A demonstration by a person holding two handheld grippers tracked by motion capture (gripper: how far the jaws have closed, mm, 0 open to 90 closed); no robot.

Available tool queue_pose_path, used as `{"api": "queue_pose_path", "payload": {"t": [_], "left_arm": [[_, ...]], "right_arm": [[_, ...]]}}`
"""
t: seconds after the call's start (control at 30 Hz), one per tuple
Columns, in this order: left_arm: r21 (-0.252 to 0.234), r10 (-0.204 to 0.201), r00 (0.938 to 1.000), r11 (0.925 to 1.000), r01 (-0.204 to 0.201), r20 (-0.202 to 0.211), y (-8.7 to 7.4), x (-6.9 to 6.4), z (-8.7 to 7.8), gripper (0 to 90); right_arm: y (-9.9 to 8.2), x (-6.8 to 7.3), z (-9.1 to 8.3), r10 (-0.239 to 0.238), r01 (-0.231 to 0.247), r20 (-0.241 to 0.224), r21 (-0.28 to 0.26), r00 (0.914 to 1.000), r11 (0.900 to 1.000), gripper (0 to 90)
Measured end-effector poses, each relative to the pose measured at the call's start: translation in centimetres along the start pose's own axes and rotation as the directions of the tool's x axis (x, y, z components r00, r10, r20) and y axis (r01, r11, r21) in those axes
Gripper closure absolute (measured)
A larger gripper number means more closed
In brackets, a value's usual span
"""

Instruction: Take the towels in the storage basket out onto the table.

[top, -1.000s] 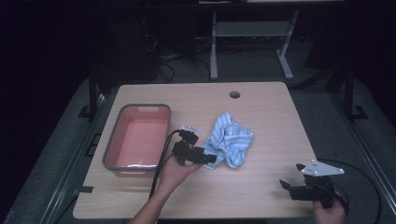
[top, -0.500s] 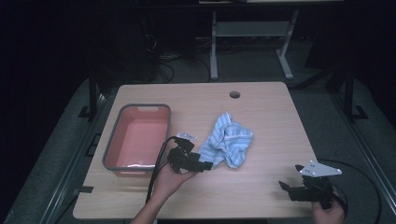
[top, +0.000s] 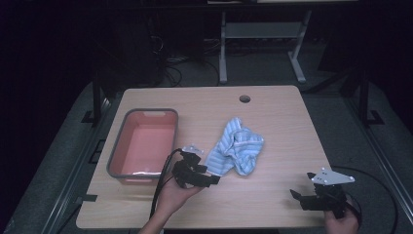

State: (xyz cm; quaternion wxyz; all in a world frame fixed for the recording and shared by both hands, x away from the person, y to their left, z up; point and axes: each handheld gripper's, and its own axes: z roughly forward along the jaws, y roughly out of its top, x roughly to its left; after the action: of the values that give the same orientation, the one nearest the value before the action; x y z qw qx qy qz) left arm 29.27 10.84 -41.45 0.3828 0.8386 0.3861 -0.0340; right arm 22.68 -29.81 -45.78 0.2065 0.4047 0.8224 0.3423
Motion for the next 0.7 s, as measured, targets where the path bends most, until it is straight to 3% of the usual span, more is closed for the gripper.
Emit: {"api": "queue_pose_path", "payload": {"t": [0.53,0.7], "left_arm": [[-0.035,-0.001,1.0000,0.9994,0.001,0.007,-2.4,-0.6,-1.2,30.7],[-0.050,0.007,1.0000,0.9987,-0.007,0.006,-4.0,-0.7,-1.1,28.6]], "right_arm": [[0.1,0.5,-0.1,0.002,-0.002,0.002,0.000,1.0000,1.0000,13.7],[-0.1,0.7,-0.2,0.008,-0.008,0.001,-0.007,1.0000,0.9999,13.7]]}}
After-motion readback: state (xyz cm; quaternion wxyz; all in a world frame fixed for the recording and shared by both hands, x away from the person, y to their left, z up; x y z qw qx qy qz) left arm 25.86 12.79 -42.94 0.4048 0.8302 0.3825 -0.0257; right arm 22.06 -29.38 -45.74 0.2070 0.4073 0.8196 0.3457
